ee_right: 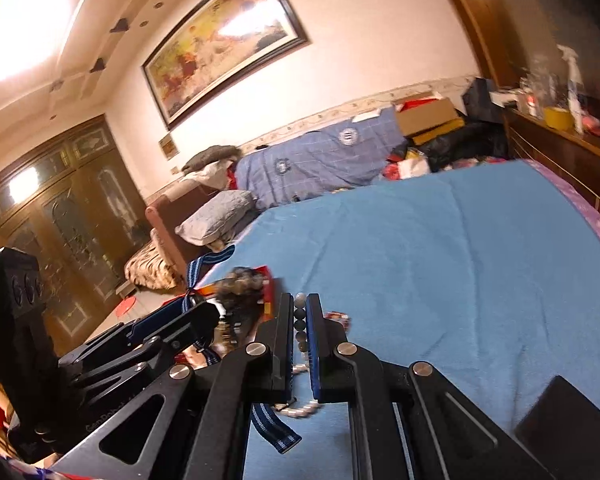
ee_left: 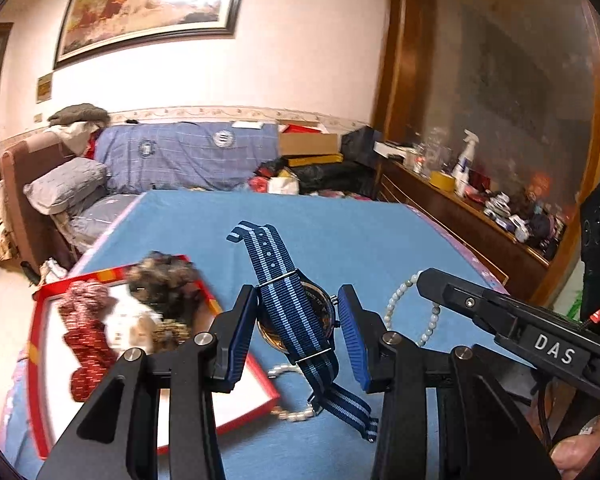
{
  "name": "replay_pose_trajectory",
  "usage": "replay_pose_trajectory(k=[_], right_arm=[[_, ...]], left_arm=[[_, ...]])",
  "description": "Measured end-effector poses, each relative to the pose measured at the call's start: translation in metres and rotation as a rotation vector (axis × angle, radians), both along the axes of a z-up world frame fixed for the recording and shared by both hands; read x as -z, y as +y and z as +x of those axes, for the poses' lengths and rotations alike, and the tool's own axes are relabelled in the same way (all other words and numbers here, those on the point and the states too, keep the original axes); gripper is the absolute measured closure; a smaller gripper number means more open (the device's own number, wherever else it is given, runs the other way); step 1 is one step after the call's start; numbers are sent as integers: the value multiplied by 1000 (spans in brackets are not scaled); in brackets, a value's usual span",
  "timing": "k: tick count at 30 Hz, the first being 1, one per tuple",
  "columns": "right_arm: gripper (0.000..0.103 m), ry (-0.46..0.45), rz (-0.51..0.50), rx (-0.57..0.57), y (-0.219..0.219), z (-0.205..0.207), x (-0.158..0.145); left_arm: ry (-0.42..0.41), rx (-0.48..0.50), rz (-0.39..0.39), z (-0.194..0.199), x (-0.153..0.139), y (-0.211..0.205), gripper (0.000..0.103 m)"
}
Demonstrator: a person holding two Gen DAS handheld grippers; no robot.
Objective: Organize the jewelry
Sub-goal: 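Carry the watch and small pearl bracelet toward the red box, then lower watch into box with left while right drops small pearl bracelet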
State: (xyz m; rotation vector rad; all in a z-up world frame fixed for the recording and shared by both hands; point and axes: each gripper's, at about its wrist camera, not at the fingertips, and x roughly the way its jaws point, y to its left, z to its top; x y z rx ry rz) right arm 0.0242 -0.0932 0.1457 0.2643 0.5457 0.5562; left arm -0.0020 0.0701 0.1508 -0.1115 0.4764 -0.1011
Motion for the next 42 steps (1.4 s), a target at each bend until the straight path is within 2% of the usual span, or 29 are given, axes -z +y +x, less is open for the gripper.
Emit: replay_pose_trajectory(k=[11,15,20,25,31,33,42], right_arm=[[96,0,-4,-171,96,-2,-11],[96,34,-6,-228,130,1,0],[96,90,-22,-294,169,4,26],[96,142,-71,-321,193,12,61],[96,205,-113,-303,196,34,91],[96,212,-124,-295,196,38,95],[96,238,-174,-253,189,46,109]], left_arm=[[-21,-190,-42,-30,-6,100,63],[-4,-254,-55,-35,4,134,63],[54,-319,-58,-32,29,162,63],[121,-326,-74,-21,53,172,63],[186,-340,-67,-5,73,172,63],[204,-341,-75,-3,77,174,63],[257,-363,-18,9,90,167,62]])
